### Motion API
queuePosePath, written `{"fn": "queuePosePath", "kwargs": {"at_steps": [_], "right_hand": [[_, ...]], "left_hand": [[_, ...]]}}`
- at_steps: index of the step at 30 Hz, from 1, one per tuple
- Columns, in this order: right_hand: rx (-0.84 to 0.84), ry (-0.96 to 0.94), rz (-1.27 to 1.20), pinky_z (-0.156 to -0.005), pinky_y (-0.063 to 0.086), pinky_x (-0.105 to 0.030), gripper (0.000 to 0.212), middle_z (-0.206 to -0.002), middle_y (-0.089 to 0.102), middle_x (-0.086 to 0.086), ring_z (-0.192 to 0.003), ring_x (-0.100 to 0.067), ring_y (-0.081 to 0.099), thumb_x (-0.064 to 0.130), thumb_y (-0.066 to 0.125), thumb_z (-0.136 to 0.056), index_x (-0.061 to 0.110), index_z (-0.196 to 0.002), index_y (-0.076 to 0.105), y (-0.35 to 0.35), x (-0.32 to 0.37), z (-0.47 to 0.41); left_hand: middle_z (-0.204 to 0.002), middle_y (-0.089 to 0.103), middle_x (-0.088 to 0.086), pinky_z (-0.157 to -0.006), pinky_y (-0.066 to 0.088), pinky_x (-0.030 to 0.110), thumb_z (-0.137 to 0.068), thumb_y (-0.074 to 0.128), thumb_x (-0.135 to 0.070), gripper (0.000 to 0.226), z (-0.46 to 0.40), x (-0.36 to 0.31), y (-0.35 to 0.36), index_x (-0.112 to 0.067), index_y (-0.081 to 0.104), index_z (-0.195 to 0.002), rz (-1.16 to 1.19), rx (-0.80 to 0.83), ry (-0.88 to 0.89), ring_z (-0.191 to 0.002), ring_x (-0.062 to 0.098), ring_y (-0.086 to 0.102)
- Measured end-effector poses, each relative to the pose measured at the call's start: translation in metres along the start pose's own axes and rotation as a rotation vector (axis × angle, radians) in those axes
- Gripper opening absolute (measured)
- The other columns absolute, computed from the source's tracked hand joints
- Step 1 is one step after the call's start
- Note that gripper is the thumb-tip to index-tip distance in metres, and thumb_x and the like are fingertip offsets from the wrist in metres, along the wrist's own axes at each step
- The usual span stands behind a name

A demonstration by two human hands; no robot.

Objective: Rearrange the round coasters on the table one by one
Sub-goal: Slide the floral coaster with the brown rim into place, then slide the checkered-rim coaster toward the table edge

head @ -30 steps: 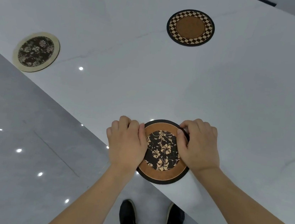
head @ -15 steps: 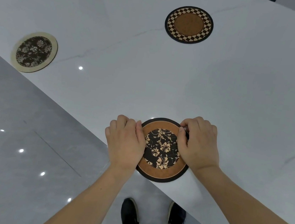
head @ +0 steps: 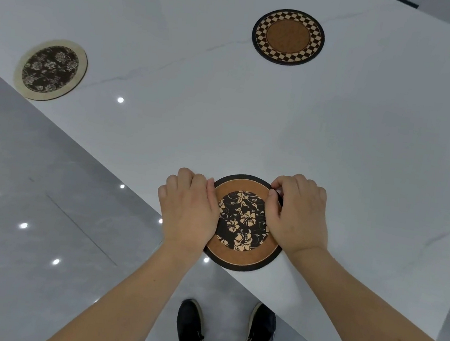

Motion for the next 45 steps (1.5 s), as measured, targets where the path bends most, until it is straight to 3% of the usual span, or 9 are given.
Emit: {"fn": "queuePosePath", "kwargs": {"at_steps": [3,7,10,17,21,28,33,37,45], "right_hand": [[-0.008,-0.001,0.009,-0.078,0.033,-0.036,0.012,-0.084,0.056,-0.002,-0.079,-0.023,0.050,0.022,0.051,-0.086,0.015,-0.090,0.059,0.000,0.001,0.001],[0.019,-0.003,0.026,-0.079,0.036,-0.038,0.014,-0.085,0.056,-0.002,-0.079,-0.022,0.049,0.024,0.048,-0.087,0.015,-0.090,0.058,0.000,0.000,0.001],[0.052,-0.005,0.029,-0.079,0.037,-0.038,0.013,-0.086,0.056,-0.001,-0.080,-0.022,0.050,0.024,0.048,-0.088,0.016,-0.091,0.057,-0.002,0.000,0.000],[0.250,-0.116,0.058,-0.082,0.037,-0.034,0.020,-0.094,0.057,0.001,-0.086,-0.019,0.049,0.026,0.040,-0.093,0.017,-0.099,0.058,-0.018,-0.005,-0.011],[0.266,-0.137,0.112,-0.082,0.037,-0.033,0.025,-0.099,0.059,0.000,-0.088,-0.019,0.049,0.026,0.038,-0.095,0.016,-0.102,0.060,-0.035,-0.023,-0.043],[0.137,-0.106,0.111,-0.083,0.037,-0.036,0.027,-0.108,0.058,-0.008,-0.095,-0.026,0.050,0.022,0.042,-0.093,0.010,-0.110,0.059,-0.045,-0.055,-0.150],[0.101,-0.146,0.119,-0.088,0.036,-0.040,0.033,-0.118,0.056,-0.012,-0.105,-0.031,0.050,0.025,0.043,-0.092,0.009,-0.119,0.054,-0.040,-0.083,-0.237],[0.019,-0.171,0.118,-0.093,0.032,-0.044,0.041,-0.126,0.053,-0.016,-0.112,-0.035,0.047,0.027,0.041,-0.094,0.009,-0.129,0.049,-0.033,-0.115,-0.300],[-0.005,-0.195,0.182,-0.102,0.022,-0.045,0.051,-0.133,0.042,-0.005,-0.121,-0.030,0.033,0.051,0.031,-0.093,0.023,-0.134,0.045,-0.002,-0.137,-0.348]], "left_hand": [[-0.081,0.053,0.012,-0.062,0.034,0.041,-0.095,0.052,-0.017,0.020,-0.001,-0.003,-0.002,-0.005,0.056,-0.079,-0.062,-0.047,0.059,-0.070,0.031,0.047],[-0.076,0.049,0.010,-0.058,0.027,0.037,-0.084,0.054,-0.011,0.005,-0.012,-0.012,-0.004,-0.006,0.053,-0.086,-0.205,-0.039,0.427,-0.063,0.027,0.042],[-0.086,0.052,0.010,-0.062,0.033,0.040,-0.081,0.052,-0.015,0.021,-0.016,-0.017,-0.011,-0.008,0.054,-0.100,-0.368,0.042,0.496,-0.069,0.029,0.044],[-0.108,0.046,0.006,-0.078,0.031,0.040,-0.090,0.032,-0.021,0.025,-0.031,-0.035,-0.024,-0.013,0.042,-0.112,-0.461,0.396,0.395,-0.094,0.027,0.044],[-0.083,0.045,-0.002,-0.079,0.033,0.038,-0.081,0.039,-0.022,0.023,-0.068,-0.053,-0.023,-0.013,0.051,-0.098,-0.365,0.431,0.376,-0.084,0.024,0.048],[-0.092,0.052,0.010,-0.070,0.037,0.036,-0.084,0.044,-0.014,0.006,-0.156,-0.070,0.004,-0.008,0.044,-0.086,0.172,0.214,-0.020,-0.079,0.028,0.044],[-0.118,0.051,0.009,-0.090,0.034,0.043,-0.091,0.040,-0.031,0.037,-0.233,-0.114,0.032,-0.008,0.049,-0.119,0.320,0.201,-0.336,-0.109,0.031,0.047],[-0.125,0.047,0.006,-0.086,0.027,0.043,-0.093,0.029,-0.053,0.053,-0.275,-0.142,0.057,-0.017,0.048,-0.127,0.255,0.123,-0.518,-0.114,0.028,0.042],[-0.118,0.053,0.004,-0.088,0.030,0.037,-0.088,0.050,-0.037,0.037,-0.277,-0.161,0.078,-0.021,0.058,-0.120,0.218,-0.191,-0.386,-0.107,0.027,0.046]]}}
Point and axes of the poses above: each hand's wrist, its own z-axis away from the middle knuckle, its own y-axis out of the palm, x = y × z, the point moved 2 cm from there along -z, towards the middle knuckle
